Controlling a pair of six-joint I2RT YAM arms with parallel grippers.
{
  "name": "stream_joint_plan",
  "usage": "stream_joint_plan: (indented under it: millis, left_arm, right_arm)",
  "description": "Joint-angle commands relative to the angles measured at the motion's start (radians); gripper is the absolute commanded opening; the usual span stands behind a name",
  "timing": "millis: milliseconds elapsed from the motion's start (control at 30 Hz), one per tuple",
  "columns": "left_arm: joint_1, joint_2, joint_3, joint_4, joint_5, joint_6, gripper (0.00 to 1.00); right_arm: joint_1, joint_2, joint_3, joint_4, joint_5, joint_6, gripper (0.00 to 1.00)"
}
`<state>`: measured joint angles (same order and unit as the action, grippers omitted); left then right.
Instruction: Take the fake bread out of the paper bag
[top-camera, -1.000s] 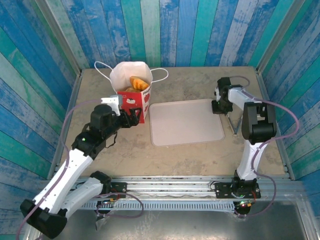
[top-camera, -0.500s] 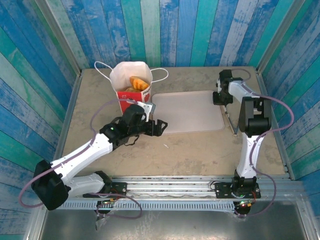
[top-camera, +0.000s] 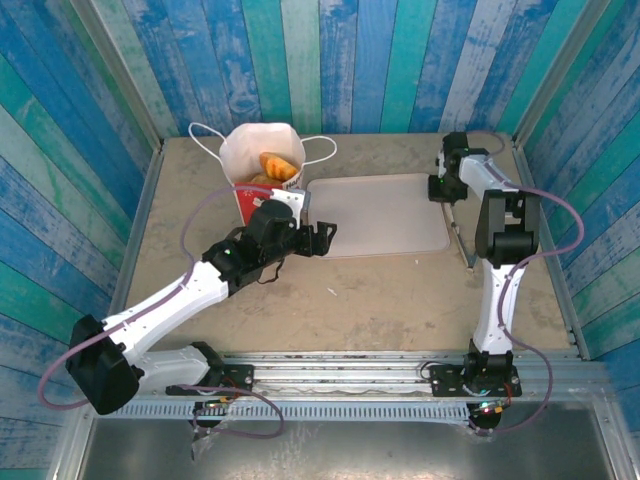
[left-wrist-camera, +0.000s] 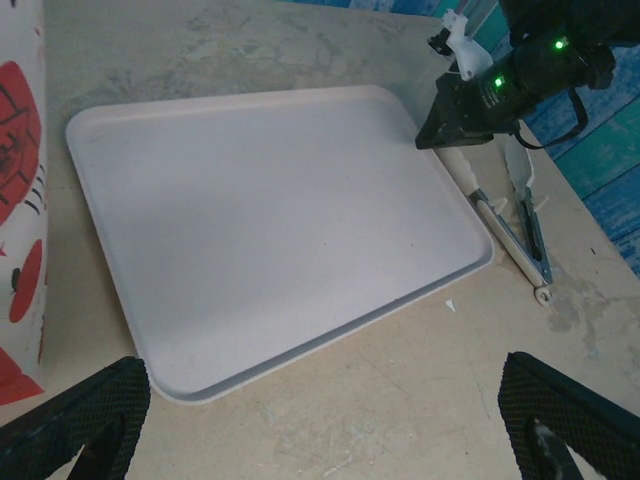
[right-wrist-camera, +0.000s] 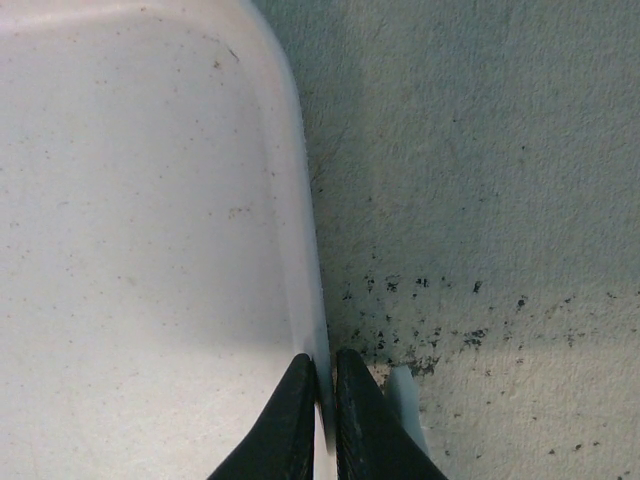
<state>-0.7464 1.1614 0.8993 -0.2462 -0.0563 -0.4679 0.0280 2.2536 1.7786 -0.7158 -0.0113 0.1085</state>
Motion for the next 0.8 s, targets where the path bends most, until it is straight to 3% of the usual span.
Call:
stream_joint_plan:
  millis: [0,500,667,767]
  left_arm:
    - [-0.002,-0.001,0.029,0.022,-0.037,0.008,0.94]
    - [-0.002,-0.055,0.05,-0.002,-0.05,0.017,0.94]
    - [-0.002,-0.094,0.096,-0.026,-0.062,0.05,0.94]
    - [-0.002,-0.104,0.16,-0.073,-0.091,0.086,0.94]
  right_arm:
    - [0.002,-0.015,-0.054,-0.011,-0.073,0.057,0.1]
    - [0.011,-0.009,-0.049,-0.007,-0.033,0.103,0.11]
    - [0.011,-0.029,-0.041,-0.008,-0.072,0.083,0.18]
    - [0.01,-0.081,-0.032,-0.002,-0.132,0.075,0.35]
